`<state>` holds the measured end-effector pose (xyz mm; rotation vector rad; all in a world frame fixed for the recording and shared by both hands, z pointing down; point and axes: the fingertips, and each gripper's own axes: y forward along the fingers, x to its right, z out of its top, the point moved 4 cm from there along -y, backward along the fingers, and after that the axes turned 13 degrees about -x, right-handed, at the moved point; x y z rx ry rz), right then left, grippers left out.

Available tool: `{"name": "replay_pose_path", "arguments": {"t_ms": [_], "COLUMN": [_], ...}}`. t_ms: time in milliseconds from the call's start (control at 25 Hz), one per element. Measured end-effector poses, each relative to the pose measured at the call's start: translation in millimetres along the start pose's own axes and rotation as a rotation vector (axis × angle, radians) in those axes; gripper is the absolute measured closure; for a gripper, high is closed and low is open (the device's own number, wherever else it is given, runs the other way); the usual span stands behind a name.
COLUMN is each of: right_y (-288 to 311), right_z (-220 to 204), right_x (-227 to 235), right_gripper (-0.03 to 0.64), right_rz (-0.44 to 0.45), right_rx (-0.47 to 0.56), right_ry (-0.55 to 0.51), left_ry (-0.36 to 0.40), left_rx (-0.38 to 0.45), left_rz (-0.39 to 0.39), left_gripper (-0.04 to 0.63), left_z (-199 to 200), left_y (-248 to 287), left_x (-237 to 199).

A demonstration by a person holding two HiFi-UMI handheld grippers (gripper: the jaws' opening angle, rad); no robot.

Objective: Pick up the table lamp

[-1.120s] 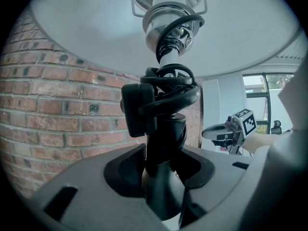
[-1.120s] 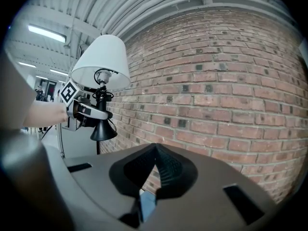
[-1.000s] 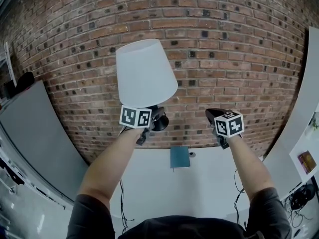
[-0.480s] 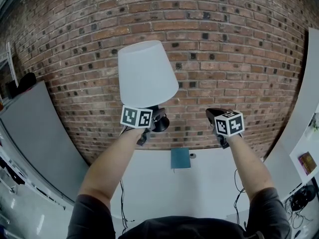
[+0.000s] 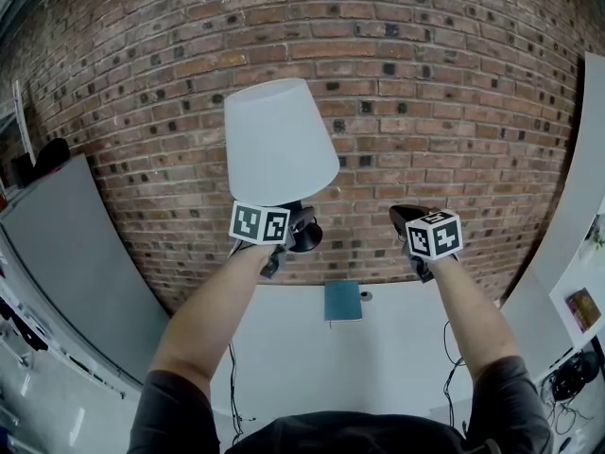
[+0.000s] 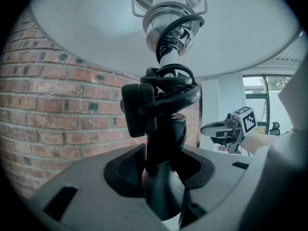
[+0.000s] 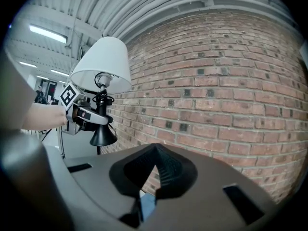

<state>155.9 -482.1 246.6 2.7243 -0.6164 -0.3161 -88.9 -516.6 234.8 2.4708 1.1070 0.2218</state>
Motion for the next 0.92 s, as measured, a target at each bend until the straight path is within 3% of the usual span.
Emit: {"name": "replay_pose_path", "arguments": {"t_ms": [920], "right_y": [3.8], "right_z": [-1.1], "right_x": [-2.1], "right_gripper": [0.624], "right_rz": [0.004], "right_rx": [-0.008], "right_ry": [0.005], "left_ry": [-0.007], "left_rx": [-0.014], "left_rz": [-0.001], "left_gripper": [0.436], "left_z": [-5.8], "left_y": [1.6], "left_x": [-2.7]}}
